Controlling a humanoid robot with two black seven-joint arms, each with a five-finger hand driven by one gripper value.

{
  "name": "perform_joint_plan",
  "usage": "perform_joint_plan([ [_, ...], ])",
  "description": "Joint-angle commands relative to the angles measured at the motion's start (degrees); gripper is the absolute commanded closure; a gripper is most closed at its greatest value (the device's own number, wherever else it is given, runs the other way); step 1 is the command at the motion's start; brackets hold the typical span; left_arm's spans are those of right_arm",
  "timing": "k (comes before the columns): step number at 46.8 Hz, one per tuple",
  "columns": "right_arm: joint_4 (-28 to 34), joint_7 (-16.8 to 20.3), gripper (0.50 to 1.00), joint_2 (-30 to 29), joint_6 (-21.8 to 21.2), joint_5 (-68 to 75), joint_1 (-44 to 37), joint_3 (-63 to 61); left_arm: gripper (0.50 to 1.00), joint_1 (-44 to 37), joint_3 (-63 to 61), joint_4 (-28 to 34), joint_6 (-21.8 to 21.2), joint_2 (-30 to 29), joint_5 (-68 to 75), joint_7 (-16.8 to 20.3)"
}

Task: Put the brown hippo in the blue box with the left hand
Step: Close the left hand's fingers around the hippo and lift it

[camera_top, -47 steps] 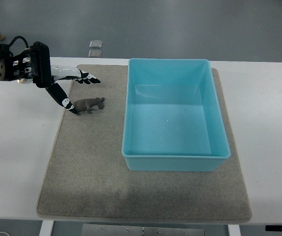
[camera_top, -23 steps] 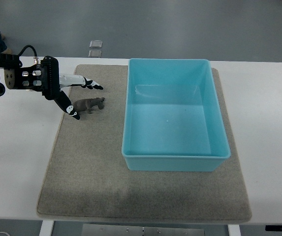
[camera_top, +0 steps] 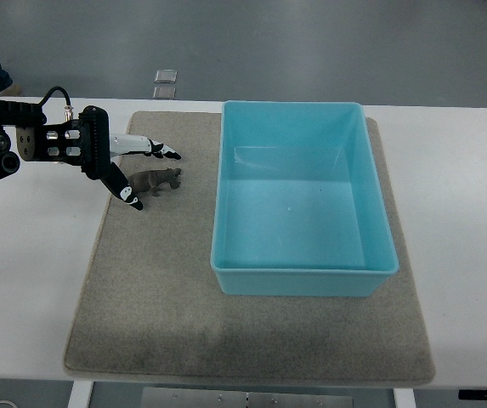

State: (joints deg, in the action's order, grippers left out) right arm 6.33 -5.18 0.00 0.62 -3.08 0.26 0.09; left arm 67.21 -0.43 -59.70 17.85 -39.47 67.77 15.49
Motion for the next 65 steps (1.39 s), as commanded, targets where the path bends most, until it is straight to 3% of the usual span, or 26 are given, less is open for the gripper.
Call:
perform_joint_plan([
  [1, 0.0, 0.0, 0.564, 0.0, 0.0, 0.0, 0.0, 0.0, 0.514, 0.0, 0.0, 0.4, 0.0, 0.0, 0.1, 0.0],
  [14, 0.0, 0.0, 0.564, 0.0, 0.0, 0.0, 0.0, 0.0, 0.531, 0.1, 0.0, 0.8, -0.1, 0.4, 0.2, 0.0],
  [20, 0.0, 0.0, 0.564, 0.0, 0.0, 0.0, 0.0, 0.0, 0.606, 0.1, 0.0, 0.7, 0.0, 0.4, 1.0, 0.1],
  [35, 0.0, 0.0, 0.564, 0.0, 0.0, 0.0, 0.0, 0.0, 0.647, 0.2, 0.0, 0.7, -0.1, 0.4, 4.7, 0.0],
  [42, 0.0, 0.0, 0.564, 0.0, 0.0, 0.0, 0.0, 0.0, 0.735, 0.6, 0.0, 0.6, -0.1, 0.5, 4.7, 0.0],
  [48, 0.0, 0.0, 0.564, 0.0, 0.0, 0.0, 0.0, 0.0, 0.879, 0.6, 0.0, 0.6, -0.1, 0.8, 4.7, 0.1],
  [61, 0.0, 0.0, 0.564, 0.0, 0.0, 0.0, 0.0, 0.0, 0.894, 0.5, 0.0, 0.5, 0.0, 1.1, 4.7, 0.0],
  [63, 0.0, 0.0, 0.564, 0.0, 0.0, 0.0, 0.0, 0.0, 0.943, 0.5, 0.0, 0.4, 0.0, 1.1, 4.7, 0.1],
  [64, 0.0, 0.0, 0.564, 0.0, 0.0, 0.0, 0.0, 0.0, 0.996, 0.5, 0.0, 0.3, 0.0, 1.1, 4.7, 0.0],
  [65, 0.0, 0.0, 0.564, 0.0, 0.0, 0.0, 0.0, 0.0, 1.0, 0.5, 0.0, 0.3, 0.1, 1.1, 4.7, 0.0],
])
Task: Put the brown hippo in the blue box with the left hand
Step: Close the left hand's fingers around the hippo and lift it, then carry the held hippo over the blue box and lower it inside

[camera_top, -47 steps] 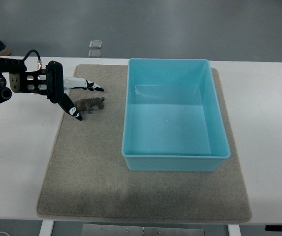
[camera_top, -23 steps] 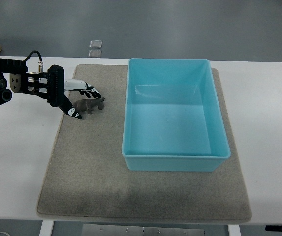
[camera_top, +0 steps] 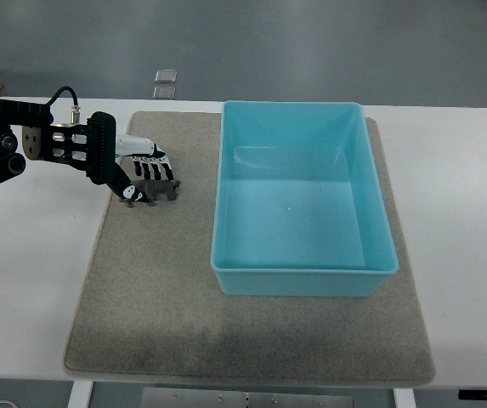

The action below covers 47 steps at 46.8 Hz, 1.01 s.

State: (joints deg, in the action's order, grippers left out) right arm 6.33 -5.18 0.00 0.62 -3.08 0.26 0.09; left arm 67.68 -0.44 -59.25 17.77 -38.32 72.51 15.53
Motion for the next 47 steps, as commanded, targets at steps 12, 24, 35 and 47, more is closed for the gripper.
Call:
perform_joint_plan([
  [12, 0.0, 0.0, 0.564, 0.0, 0.0, 0.0, 0.0, 0.0, 1.0, 0.8, 0.1, -0.3, 0.1, 0.0, 0.0, -0.2],
  [24, 0.0, 0.0, 0.564, 0.0, 0.0, 0.0, 0.0, 0.0, 1.0, 1.0, 0.7, -0.3, -0.1, 0.0, -0.1, -0.1],
  [35, 0.0, 0.0, 0.564, 0.0, 0.0, 0.0, 0.0, 0.0, 1.0, 4.8, 1.6, -0.1, -1.7, 0.2, -1.2, -0.1],
  [47, 0.0, 0.0, 0.564, 0.0, 0.0, 0.0, 0.0, 0.0, 1.0, 6.8, 6.6, 0.0, -1.7, 1.7, -1.1, -0.1],
])
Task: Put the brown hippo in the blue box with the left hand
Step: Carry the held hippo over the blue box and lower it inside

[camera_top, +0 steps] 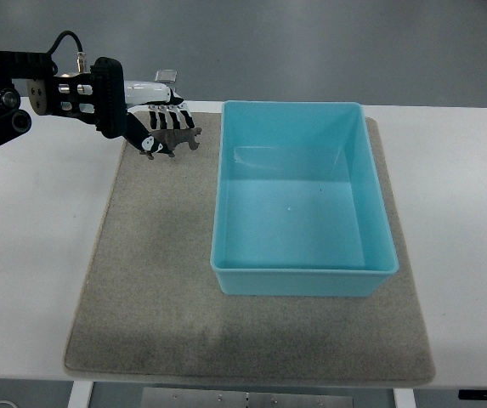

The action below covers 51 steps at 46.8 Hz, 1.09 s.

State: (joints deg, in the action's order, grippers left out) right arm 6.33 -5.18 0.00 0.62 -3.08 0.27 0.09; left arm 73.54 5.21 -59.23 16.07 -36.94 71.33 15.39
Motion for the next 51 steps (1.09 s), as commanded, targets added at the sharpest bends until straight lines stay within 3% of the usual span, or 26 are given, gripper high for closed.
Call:
perform_joint_plan([
  [1, 0.0, 0.0, 0.564, 0.0, 0.0, 0.0, 0.0, 0.0, 1.0, 1.3, 1.1, 0.0, 0.0, 0.3, -0.1, 0.0],
  [10, 0.0, 0.0, 0.564, 0.0, 0.0, 0.0, 0.0, 0.0, 1.0, 2.6, 3.0, -0.3, -1.2, 0.5, -0.2, 0.1],
  [26, 0.0, 0.0, 0.564, 0.0, 0.0, 0.0, 0.0, 0.0, 1.0, 2.5, 4.3, -0.4, -1.7, 8.5, -0.2, 0.0],
  [51, 0.0, 0.0, 0.564, 0.0, 0.0, 0.0, 0.0, 0.0, 1.0, 0.5, 4.4, 0.1, -1.7, 13.2, -0.3, 0.0],
])
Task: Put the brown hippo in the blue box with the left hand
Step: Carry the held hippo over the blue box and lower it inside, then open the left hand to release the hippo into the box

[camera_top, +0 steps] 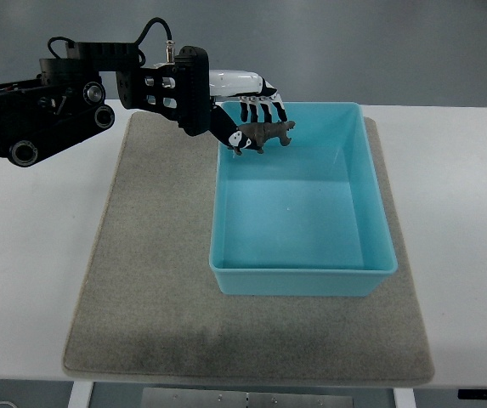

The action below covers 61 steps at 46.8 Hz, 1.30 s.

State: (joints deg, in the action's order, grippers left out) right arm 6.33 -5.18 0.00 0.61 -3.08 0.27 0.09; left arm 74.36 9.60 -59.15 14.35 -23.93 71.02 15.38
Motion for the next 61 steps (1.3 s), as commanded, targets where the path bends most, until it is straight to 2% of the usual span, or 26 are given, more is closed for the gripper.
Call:
perform_joint_plan([
  [1, 0.0, 0.0, 0.564, 0.0, 0.0, 0.0, 0.0, 0.0, 1.0, -0.4, 0.0, 0.0, 0.1, 0.4, 0.0, 0.0],
  [18, 0.0, 0.0, 0.564, 0.0, 0.0, 0.0, 0.0, 0.0, 1.0, -2.5, 0.0, 0.1, 0.0, 2.2, 0.0, 0.0],
  [37, 0.0, 0.0, 0.564, 0.0, 0.0, 0.0, 0.0, 0.0, 1.0, -3.7, -0.1, 0.0, -2.0, 2.9, 0.0, 0.0],
  [38, 0.0, 0.0, 0.564, 0.0, 0.0, 0.0, 0.0, 0.0, 0.982, -3.8, -0.2, 0.0, -2.3, 3.2, 0.0, 0.0],
  [41, 0.0, 0.0, 0.564, 0.0, 0.0, 0.0, 0.0, 0.0, 0.811, -4.0, -0.2, 0.0, -3.4, 3.7, 0.0, 0.0],
  [42, 0.0, 0.0, 0.564, 0.0, 0.0, 0.0, 0.0, 0.0, 0.766, -4.2, -0.2, 0.0, -3.6, 3.7, 0.0, 0.0],
  [43, 0.0, 0.0, 0.564, 0.0, 0.0, 0.0, 0.0, 0.0, 0.744, -4.2, -0.2, 0.0, -3.9, 3.8, 0.0, 0.0],
  [61, 0.0, 0.1, 0.564, 0.0, 0.0, 0.0, 0.0, 0.0, 0.724, -4.4, -0.3, 0.0, -4.2, 3.8, 0.0, 0.0],
])
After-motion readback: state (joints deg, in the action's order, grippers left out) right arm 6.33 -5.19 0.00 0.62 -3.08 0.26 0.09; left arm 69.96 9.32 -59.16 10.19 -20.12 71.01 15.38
